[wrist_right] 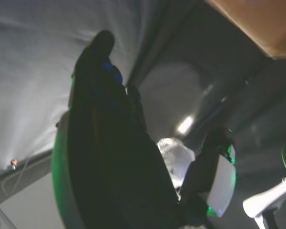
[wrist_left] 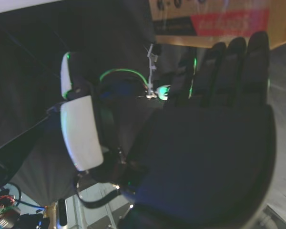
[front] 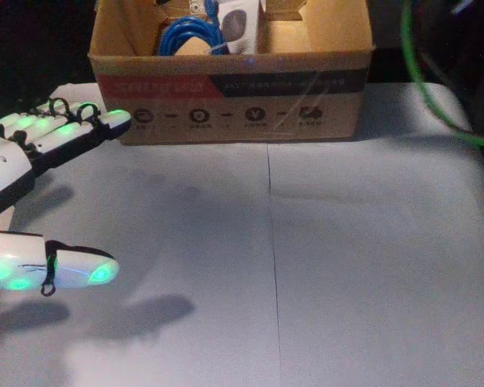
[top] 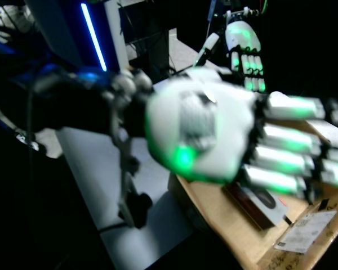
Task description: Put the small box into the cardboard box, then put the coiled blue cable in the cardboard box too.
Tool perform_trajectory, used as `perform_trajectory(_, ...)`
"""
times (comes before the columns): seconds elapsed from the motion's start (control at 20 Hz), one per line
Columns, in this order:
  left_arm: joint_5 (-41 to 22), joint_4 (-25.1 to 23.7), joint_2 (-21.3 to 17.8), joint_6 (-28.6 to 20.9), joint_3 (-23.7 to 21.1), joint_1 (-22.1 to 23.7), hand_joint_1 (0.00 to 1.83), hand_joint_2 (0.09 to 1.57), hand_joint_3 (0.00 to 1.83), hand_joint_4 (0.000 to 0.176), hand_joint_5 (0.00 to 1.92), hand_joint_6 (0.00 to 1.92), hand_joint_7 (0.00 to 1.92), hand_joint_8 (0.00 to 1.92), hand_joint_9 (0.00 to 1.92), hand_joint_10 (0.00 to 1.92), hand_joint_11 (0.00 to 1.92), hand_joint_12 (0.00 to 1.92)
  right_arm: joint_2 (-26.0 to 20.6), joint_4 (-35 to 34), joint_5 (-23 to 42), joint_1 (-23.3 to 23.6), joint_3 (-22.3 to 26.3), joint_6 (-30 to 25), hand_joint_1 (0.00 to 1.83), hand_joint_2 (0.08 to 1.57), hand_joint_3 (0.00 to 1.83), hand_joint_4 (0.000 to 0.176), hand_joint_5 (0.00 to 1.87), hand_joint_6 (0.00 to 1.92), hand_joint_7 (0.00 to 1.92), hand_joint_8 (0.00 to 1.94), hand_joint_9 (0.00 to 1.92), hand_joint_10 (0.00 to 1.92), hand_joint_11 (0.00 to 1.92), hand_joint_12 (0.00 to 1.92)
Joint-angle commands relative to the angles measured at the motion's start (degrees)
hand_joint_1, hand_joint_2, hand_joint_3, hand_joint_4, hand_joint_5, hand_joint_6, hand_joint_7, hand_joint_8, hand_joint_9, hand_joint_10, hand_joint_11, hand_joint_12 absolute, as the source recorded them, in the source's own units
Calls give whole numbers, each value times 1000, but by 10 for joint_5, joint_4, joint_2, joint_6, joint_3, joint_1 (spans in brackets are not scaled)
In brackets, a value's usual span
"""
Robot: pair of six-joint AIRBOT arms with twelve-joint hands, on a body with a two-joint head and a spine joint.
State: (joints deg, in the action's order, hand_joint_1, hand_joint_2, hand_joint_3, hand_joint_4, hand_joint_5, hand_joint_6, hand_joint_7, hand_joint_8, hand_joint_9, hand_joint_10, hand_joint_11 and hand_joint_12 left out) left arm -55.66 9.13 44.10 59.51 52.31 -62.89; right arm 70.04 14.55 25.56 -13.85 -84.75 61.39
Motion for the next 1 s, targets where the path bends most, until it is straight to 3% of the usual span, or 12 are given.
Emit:
perform_trajectory(0.0,-77,6,-1,-3,1,7,468,866,0,176,0,0,0,0,0,0,0,0,-20,-14,102,-2,14,-3,410,882,7,176,25,9,0,0,0,0,0,0)
perform_trajectory(0.2,-103,20,-8,-3,-3,-1,463,884,4,176,0,0,0,0,0,0,0,0,-120,-66,230,-95,106,-3,322,957,10,176,68,0,0,0,0,0,0,0)
perform_trajectory(0.35,-138,33,-22,-3,-14,-21,416,902,5,176,0,0,0,0,0,0,0,0,-191,-125,343,-195,179,-3,412,909,0,176,109,14,0,0,0,0,0,0)
perform_trajectory(0.55,-192,61,-37,-3,-29,-60,407,911,4,176,0,0,0,0,0,0,0,0,-262,-190,474,-340,264,-3,378,931,2,176,83,0,0,0,0,0,0,0)
perform_trajectory(0.7,-255,98,-48,-3,-46,-116,424,913,3,176,0,0,0,0,0,0,0,0,-276,-241,539,-442,301,-3,252,952,10,176,50,7,0,0,0,0,0,0)
perform_trajectory(0.8,-295,125,-53,-3,-59,-152,359,893,0,176,0,0,0,0,0,0,0,0,-277,-276,583,-510,326,-3,326,954,7,176,68,10,0,0,0,0,0,0)
perform_trajectory(0.95,-334,148,-53,-3,-73,-179,426,913,5,176,0,0,0,0,0,0,0,0,-279,-313,641,-588,359,-3,438,930,0,176,0,0,0,0,0,0,0,0)
